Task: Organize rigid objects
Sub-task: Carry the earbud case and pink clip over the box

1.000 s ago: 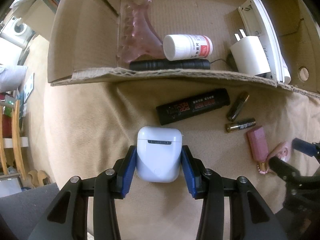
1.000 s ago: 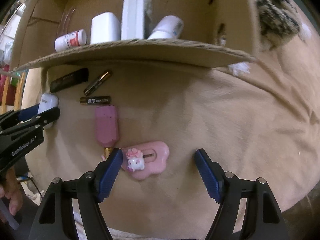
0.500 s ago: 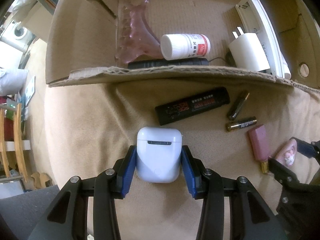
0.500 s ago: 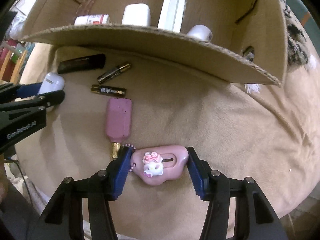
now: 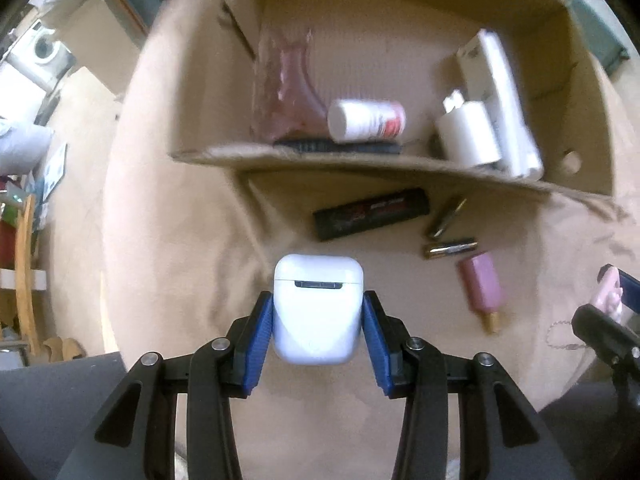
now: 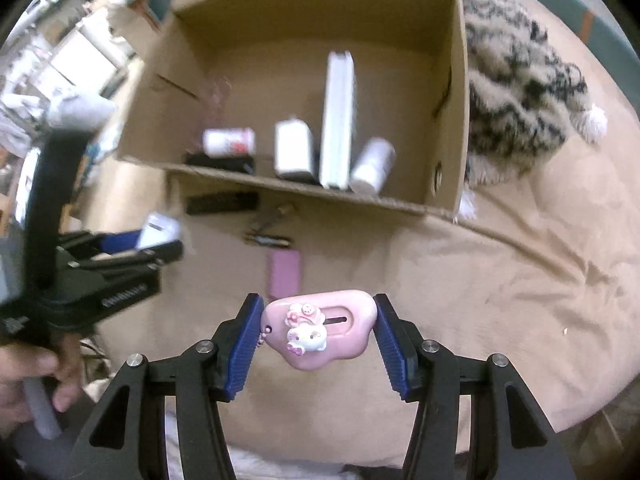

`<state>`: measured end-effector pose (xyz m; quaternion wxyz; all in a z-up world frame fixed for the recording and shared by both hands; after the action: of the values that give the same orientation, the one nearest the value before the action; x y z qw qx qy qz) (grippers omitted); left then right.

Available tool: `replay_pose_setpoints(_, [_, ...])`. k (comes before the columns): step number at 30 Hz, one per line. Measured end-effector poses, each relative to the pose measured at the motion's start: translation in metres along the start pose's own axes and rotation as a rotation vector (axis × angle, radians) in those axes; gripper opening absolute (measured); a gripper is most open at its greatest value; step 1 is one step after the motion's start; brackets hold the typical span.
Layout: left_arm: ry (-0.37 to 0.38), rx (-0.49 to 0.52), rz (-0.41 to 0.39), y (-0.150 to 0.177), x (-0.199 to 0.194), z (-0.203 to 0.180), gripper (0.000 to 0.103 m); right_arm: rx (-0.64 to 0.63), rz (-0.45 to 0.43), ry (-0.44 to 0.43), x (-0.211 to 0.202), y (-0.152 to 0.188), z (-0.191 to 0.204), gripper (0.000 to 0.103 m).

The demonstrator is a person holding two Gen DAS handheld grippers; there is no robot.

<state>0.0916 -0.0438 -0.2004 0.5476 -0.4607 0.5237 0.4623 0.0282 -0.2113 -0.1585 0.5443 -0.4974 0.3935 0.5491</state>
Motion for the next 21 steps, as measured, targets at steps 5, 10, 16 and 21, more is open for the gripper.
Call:
replay_pose_setpoints(5, [0.01, -0.031, -0.077, 0.005, -0.028, 0.009, 0.04, 0.003, -0.107, -0.092, -0.049, -0.011, -0.007, 0.058])
replay_pose_setpoints(10, [0.011, -0.055, -0.15, 0.005, -0.057, 0.017, 0.04, 0.025, -0.288, -0.214, -0.107, -0.03, -0.01, 0.058])
replay_pose_setpoints(16, [0.018, -0.086, -0.251, -0.005, -0.094, 0.031, 0.04, 0.089, -0.436, -0.298, -0.138, -0.046, -0.024, 0.058])
replay_pose_setpoints(21, [0.029, -0.097, -0.279, -0.022, -0.112, 0.041, 0.04, 0.111, -0.462, -0.279, -0.143, -0.064, -0.035, 0.058])
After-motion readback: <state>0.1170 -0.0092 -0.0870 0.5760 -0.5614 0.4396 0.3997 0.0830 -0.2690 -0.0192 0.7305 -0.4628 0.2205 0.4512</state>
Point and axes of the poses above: each gripper's, at about its wrist camera, not at the fingertips, and x roughly the way its jaws point, z to its left, y to its underside, the point moved 6 cm from there along x, roughly the way its jaws point, and after that the axes turned 10 degrees about z, right-handed, at the moved point
